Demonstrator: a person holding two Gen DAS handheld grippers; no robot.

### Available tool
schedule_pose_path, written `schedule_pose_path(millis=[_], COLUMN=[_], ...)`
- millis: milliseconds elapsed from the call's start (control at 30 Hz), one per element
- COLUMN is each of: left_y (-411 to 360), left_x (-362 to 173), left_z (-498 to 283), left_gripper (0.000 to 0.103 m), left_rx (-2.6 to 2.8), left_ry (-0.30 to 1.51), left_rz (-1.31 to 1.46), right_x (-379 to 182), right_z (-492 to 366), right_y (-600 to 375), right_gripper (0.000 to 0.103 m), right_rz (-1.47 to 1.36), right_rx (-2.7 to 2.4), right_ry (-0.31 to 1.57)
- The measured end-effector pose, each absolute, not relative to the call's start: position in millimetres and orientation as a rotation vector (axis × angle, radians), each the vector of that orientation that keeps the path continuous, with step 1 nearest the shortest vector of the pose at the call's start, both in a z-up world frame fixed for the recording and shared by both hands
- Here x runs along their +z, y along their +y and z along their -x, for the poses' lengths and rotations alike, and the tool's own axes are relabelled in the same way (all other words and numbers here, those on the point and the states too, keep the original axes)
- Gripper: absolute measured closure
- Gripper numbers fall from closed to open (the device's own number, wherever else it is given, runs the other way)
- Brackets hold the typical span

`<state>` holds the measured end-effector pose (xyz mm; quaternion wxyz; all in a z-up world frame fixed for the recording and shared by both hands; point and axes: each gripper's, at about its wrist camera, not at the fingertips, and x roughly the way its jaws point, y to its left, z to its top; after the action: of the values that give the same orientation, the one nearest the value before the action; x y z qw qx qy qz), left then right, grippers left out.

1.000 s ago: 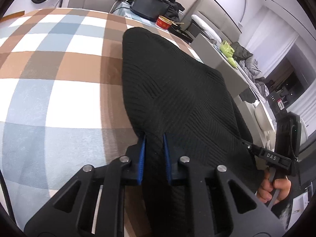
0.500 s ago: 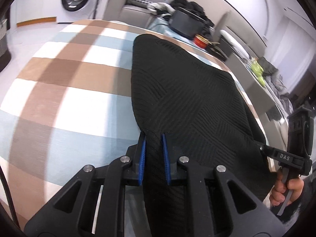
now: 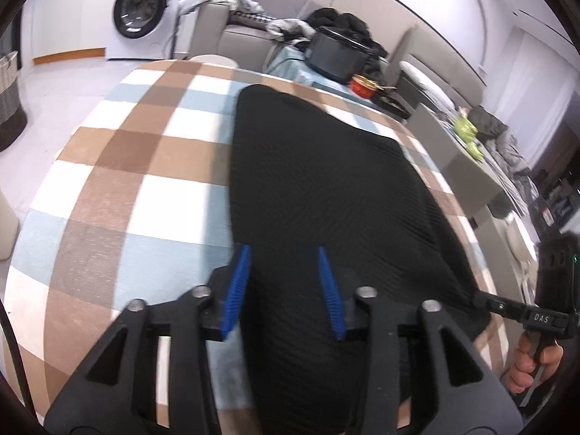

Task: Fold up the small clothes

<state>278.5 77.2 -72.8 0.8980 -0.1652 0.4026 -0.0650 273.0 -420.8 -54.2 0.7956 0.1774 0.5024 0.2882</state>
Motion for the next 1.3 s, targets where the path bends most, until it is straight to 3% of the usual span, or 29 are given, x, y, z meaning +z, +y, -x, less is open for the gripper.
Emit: schedule_pose_path(millis=[167,333,467,567,767,833,900,1100,1233,1300], left_y=[35.8,-11.8,-42.1,-60.1,-47.9,-39.1,-29.0,4.7,14.7,18.0], left_x=[-64.1,-71.8,-84.9,-91.7,-87.5,-84.7,-79.6,-61.3,-69.3,-74.2], left_z=[-259.2,-240.4,-231.4,-214.3,-207.8,-209.4,-208.3,-204.6,-204.4,-204.4], left_gripper=[0.041,0.040,0.040,0.039,0.038,0.038,0.038,0.038,0.038,0.038], left_rx=[-0.236,-0.356,-0.424,-0.416,-0.434,-0.431,-0.390,-0.325,-0.277,-0.256], left_ry=[0.831,0.862,0.883,0.839,0.844,0.857,0.840,0.773,0.791,0.808], left_rz=[0.285,0.214,0.126,-0.011,0.053,0.107,0.117,0.166,0.169,0.166], right_x=[-75.5,-47.2,-26.2,-33.8,-68.9,-74.5,-69.6,-17.8,-48.7,-63.4], right_z=[-272.5,-276.9,-299.7,-326.3,-384.3,-398.3,-404.2,-396.4,-416.4,-419.9], right_y=[-412.7,-422.3,-408.6,-386.8,-356.6,-354.6,-353.3,-345.6,-335.5,-344.2], right_gripper=[0.085,0.080,0.062,0.060,0.060,0.070,0.095,0.096,0.092,0.083], right_rz=[-0.199,-0.228,-0.247,-0.259,-0.326,-0.349,-0.321,-0.182,-0.083,-0.112], right_rx=[0.507,0.488,0.526,0.561,0.580,0.568,0.556,0.564,0.500,0.487], right_ry=[1.165,1.066,0.986,1.005,1.087,1.108,1.094,0.878,0.991,1.047])
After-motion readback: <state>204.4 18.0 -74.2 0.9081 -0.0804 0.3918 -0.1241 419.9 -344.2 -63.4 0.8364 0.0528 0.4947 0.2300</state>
